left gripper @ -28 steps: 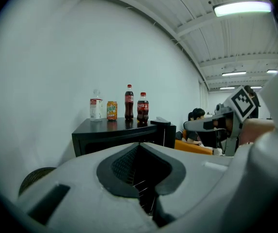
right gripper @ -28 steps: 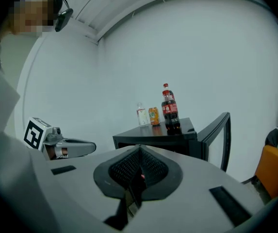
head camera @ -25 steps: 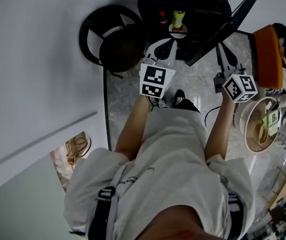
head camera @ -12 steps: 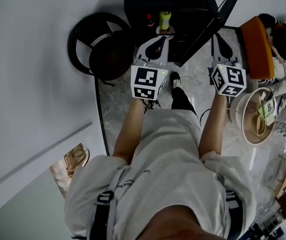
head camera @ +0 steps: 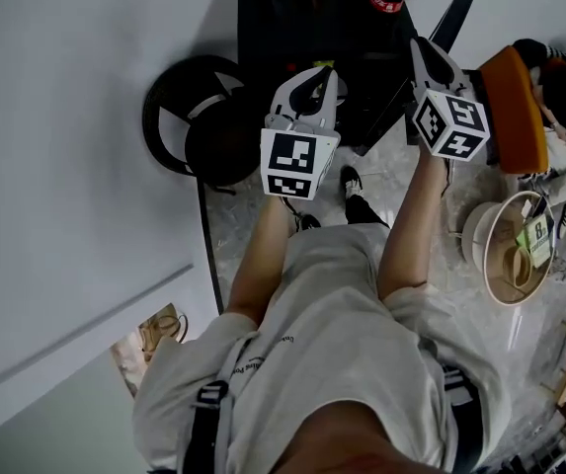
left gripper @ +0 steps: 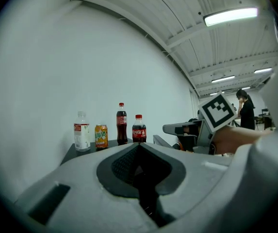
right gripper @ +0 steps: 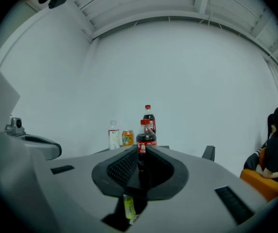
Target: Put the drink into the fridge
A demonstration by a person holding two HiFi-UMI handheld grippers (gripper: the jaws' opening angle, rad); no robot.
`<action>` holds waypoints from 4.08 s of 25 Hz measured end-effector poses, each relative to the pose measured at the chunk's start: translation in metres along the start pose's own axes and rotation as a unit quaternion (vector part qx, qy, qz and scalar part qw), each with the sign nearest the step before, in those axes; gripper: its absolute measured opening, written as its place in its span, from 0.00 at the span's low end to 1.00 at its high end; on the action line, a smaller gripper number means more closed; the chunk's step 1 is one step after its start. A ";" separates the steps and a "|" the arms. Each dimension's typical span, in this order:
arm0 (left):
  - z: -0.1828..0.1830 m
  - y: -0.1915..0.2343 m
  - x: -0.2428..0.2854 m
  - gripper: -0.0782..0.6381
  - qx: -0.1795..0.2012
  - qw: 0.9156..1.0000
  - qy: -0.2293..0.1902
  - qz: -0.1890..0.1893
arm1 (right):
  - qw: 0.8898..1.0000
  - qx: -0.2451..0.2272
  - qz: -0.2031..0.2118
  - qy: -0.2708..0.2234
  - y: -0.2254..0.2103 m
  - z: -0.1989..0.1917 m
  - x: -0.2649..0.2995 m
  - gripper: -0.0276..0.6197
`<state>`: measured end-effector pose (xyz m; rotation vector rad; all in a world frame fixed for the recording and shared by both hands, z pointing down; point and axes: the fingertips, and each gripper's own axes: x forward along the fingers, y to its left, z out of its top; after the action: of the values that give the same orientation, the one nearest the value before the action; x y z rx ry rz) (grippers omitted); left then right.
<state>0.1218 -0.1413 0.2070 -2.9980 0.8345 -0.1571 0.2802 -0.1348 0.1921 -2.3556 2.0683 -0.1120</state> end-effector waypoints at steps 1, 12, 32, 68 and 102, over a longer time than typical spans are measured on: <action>0.002 0.000 0.005 0.12 0.002 1.000 -0.001 -0.002 | 1.000 0.003 0.002 -0.004 -0.002 0.002 0.005 0.06; 0.013 0.014 0.086 0.12 0.023 1.000 0.001 -0.006 | 0.983 -0.147 0.061 0.088 -0.026 -0.012 0.072 0.44; 0.018 0.036 0.154 0.12 0.030 0.998 0.011 0.050 | 0.930 -0.132 0.294 0.175 0.002 -0.033 0.145 0.50; -0.073 -0.006 0.008 0.12 -0.066 0.997 0.048 0.000 | 0.993 -0.053 0.104 0.016 0.060 -0.015 -0.004 0.50; -0.360 -0.029 -0.025 0.12 -0.162 0.978 0.120 -0.047 | 0.993 0.035 0.033 0.108 0.036 -0.366 0.089 0.50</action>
<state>0.0781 -0.1028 0.5639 -3.3769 0.8045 -0.4342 0.2356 -0.2115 0.5597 -2.3227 2.1897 -0.4514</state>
